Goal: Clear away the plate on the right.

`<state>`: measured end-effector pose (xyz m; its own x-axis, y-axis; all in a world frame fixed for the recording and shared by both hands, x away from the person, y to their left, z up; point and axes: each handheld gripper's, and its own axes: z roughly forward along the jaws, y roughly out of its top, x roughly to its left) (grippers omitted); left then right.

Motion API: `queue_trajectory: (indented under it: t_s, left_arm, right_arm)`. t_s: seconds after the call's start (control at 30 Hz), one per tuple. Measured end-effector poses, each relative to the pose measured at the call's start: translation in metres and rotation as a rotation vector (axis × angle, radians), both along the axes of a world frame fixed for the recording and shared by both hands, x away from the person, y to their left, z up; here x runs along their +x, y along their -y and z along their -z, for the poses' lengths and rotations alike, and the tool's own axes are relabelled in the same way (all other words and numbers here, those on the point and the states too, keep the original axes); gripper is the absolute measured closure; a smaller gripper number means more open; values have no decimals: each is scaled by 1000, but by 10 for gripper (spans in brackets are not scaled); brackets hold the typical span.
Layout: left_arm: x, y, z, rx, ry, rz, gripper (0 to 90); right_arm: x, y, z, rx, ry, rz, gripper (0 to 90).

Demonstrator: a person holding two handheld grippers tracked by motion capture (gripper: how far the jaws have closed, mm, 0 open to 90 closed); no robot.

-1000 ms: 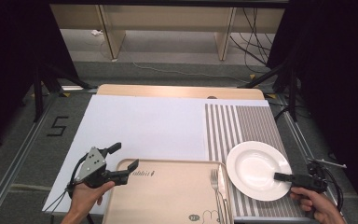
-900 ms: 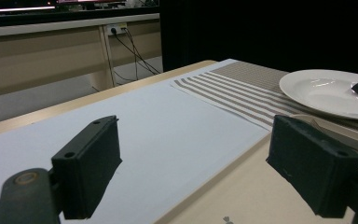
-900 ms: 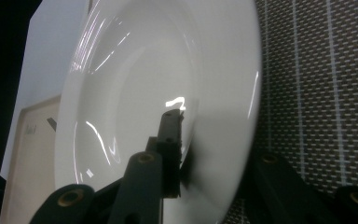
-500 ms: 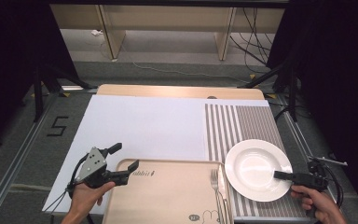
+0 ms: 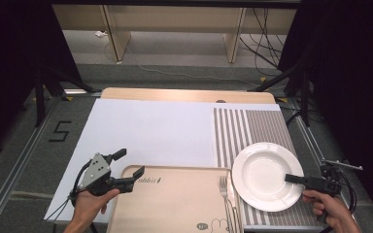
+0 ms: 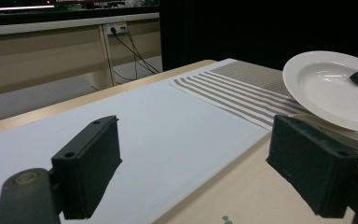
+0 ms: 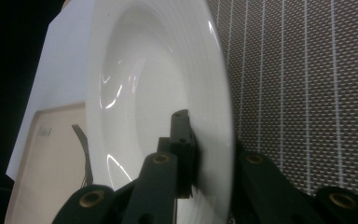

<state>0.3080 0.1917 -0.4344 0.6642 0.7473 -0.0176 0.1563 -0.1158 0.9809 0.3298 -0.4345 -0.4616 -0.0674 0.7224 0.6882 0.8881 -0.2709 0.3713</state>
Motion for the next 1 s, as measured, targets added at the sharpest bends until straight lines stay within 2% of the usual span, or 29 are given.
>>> queue_trajectory:
  t_s: [0.03,0.07,0.33,0.37,0.43,0.47,0.63,0.67,0.73,0.77,0.83,0.9,0.97,1.0]
  left_arm:
    - [1,0,0,-10,4,3,161]
    - [1,0,0,-9,4,3,161]
    - [0,0,0,0,0,3,161]
    - [0,0,0,0,-1,2,161]
    - [0,0,0,-1,0,2,160]
    - [0,0,0,-1,0,2,161]
    - [0,0,0,-1,-1,1,161]
    - [0,0,0,1,0,2,160]
    - [0,0,0,1,-1,1,160]
    - [1,0,0,1,-1,1,161]
    - [0,0,0,-1,-1,-1,161]
    - [0,-1,0,1,-1,-3,161]
    - [0,-1,0,-3,-1,-2,161]
    - [0,-1,0,-1,0,-2,160]
  right_arm:
    - [0,0,0,-1,-1,7,831]
    - [0,2,0,-6,15,-8,831]
    - [0,1,-2,-23,16,-9,832]
    - [0,0,-4,-1,6,4,832]
    - [0,1,-4,-35,26,6,833]
    - [0,0,-5,-25,21,18,833]
    - [-1,0,-7,-42,33,20,833]
    - [-1,-1,-8,-22,29,33,832]
    - [-1,-2,-8,-43,42,13,832]
    - [-1,-4,-10,-14,33,35,832]
    - [-1,-3,-11,-32,55,15,832]
    - [-2,-5,-13,7,52,30,832]
    - [-2,-5,-14,-5,64,32,832]
    - [-2,-6,-15,3,67,32,832]
